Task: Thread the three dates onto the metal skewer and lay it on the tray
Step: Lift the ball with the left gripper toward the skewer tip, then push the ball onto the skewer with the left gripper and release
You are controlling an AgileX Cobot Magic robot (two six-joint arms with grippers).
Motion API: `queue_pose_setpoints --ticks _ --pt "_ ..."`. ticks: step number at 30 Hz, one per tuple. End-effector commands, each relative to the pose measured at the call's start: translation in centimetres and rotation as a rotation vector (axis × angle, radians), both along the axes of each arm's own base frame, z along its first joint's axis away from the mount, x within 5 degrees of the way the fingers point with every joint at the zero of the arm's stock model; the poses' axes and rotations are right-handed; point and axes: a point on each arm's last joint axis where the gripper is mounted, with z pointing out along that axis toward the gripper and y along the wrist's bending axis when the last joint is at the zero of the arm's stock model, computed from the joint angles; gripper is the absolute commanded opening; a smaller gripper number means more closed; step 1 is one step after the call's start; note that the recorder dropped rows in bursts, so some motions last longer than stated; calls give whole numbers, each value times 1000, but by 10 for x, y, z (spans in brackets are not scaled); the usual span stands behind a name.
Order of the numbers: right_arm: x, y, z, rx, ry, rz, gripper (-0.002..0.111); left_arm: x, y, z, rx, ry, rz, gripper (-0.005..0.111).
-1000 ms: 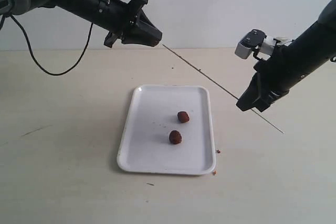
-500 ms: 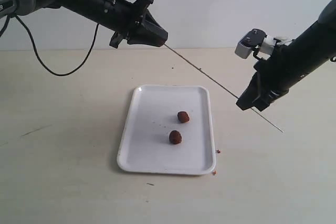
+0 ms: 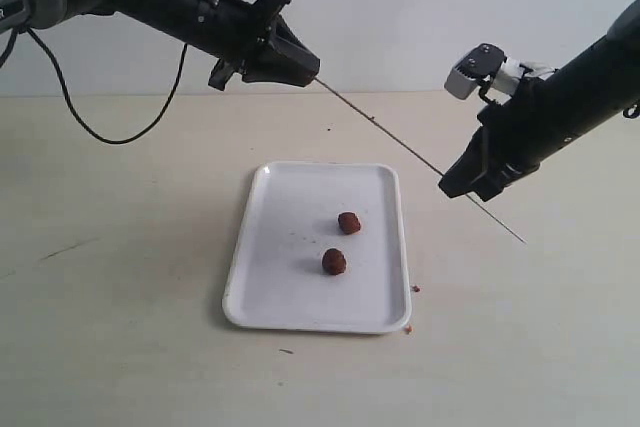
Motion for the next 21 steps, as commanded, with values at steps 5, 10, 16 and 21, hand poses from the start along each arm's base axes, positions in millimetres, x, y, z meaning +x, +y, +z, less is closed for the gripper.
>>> queue_pose_setpoints --ticks 5,10,16,21 --pt "0 5 5 76 -12 16 0 -10 -21 5 -34 -3 -42 26" --pt "1 10 9 141 -27 19 0 -14 -31 5 -41 0 -61 26" --pt "1 10 10 153 -29 10 0 -21 -45 8 -77 12 -84 26" --pt "4 13 13 203 -35 -25 0 -26 -54 7 -65 5 -108 26"
